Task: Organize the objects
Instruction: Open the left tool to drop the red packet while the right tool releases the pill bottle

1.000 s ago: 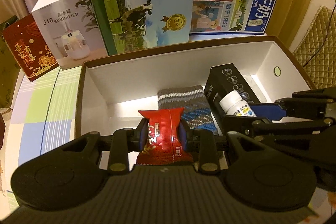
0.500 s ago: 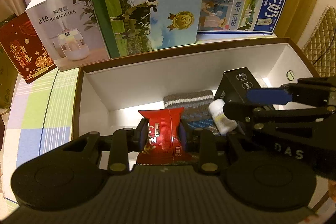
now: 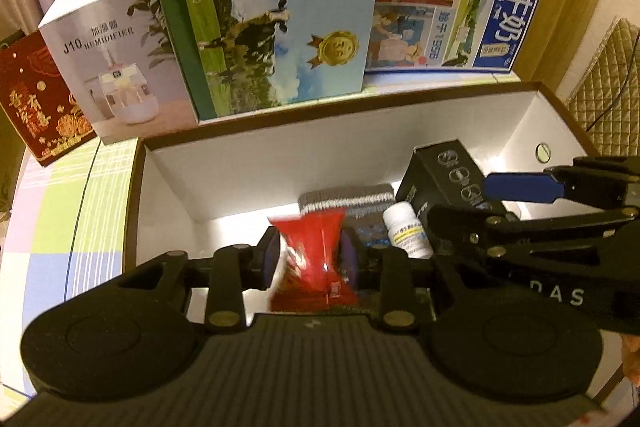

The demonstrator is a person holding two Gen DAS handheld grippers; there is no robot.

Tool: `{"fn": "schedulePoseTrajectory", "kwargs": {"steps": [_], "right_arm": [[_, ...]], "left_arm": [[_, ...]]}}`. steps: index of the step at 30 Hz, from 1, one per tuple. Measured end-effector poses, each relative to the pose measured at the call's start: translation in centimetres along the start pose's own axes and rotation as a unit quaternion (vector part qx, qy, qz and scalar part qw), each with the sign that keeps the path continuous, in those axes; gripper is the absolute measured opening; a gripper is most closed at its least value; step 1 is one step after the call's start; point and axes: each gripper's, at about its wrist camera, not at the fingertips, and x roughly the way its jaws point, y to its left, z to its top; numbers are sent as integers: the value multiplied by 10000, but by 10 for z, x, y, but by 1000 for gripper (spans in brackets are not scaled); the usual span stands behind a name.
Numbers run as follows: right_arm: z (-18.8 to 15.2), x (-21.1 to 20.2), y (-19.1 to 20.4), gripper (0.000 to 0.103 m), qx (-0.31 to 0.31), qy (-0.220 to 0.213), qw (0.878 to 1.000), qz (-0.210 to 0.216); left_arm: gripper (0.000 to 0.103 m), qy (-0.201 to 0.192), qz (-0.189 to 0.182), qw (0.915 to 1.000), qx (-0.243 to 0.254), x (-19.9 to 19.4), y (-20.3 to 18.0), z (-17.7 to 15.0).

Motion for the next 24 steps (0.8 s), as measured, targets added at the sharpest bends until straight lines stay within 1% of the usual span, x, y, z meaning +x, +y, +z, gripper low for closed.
{"fn": "schedulePoseTrajectory", "kwargs": {"steps": [1,2,3,4,7,9,15,18,20,24], "right_arm": [[0,-1,-1,50,24,-10,10000,-17],[0,-2,-3,50,48,-9,10000,-37],[0,-2,-5,50,60,-11,10000,-44],[0,-3,-6,52,73,-18,10000,-44],[-1,-6,-9,55,112,-12,9999,-63],[-2,-8,-10,57,127,0,9999,-58],[-5,-11,-12,64,171,13,9998,-100],[-6,-15,-14,67,215,-2,9997,-107],[-7,-20,-15,71,277,-24,9996,-105],[-9,-31,-17,80,374,-95,9992,-122]], "left_arm": [[41,-38,40,10000,18,-1,0,1],[45,-82,73,9999,44,-2,0,1],[51,-108,64,9999,57,-2,0,1],[55,-121,46,9999,53,-3,1,1],[60,-136,9,9999,54,-5,1,1],[61,-124,-3,9999,88,-7,1,0],[68,-74,20,9999,97,-10,0,-4],[70,-54,5,9999,102,-14,0,-5],[73,-60,26,9999,111,-17,-1,-7],[75,-43,17,9999,97,-24,-2,-9]]}}
